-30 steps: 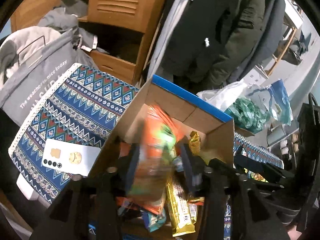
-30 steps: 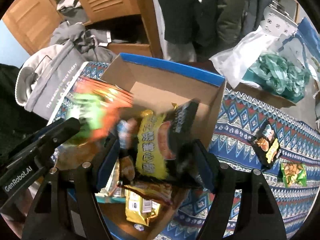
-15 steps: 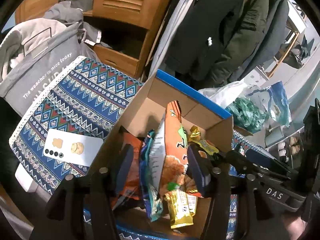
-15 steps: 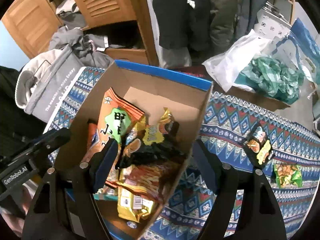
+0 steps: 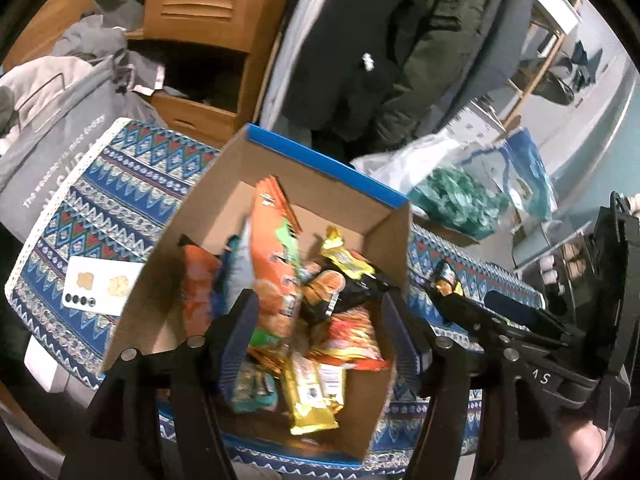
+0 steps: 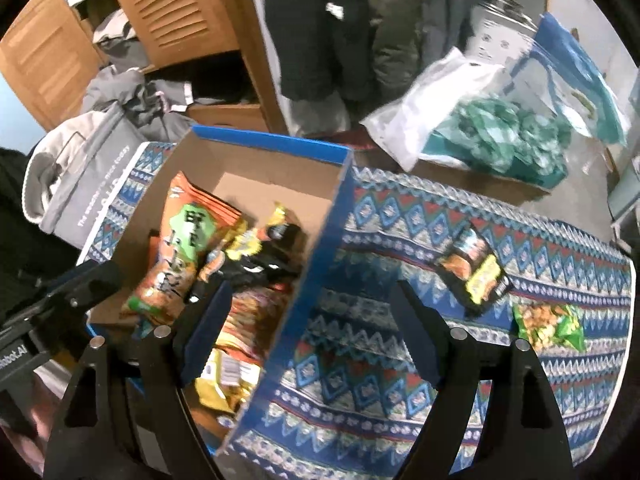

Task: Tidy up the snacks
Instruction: 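Lift both open tools out of the box and move over the cloth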

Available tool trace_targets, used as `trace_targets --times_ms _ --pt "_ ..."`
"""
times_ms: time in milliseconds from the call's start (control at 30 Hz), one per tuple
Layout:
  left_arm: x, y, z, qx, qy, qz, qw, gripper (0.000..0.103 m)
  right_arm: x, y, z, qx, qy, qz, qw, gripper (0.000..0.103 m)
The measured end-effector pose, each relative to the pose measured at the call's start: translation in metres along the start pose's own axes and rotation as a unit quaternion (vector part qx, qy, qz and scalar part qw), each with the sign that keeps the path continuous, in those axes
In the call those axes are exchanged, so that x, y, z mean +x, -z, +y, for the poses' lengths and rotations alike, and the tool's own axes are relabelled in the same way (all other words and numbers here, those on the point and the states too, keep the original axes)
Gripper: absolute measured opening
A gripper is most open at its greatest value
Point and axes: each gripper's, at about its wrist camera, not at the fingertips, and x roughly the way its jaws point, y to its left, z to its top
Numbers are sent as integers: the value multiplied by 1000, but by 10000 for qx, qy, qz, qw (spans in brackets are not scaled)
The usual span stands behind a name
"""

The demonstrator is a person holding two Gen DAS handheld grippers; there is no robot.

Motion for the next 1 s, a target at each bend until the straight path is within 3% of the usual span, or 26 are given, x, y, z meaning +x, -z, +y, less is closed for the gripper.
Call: trace_targets --times_ms 1000 --pt "48 52 -136 1079 128 837 9905 71 -38 68 -158 1269 521 112 9905 83"
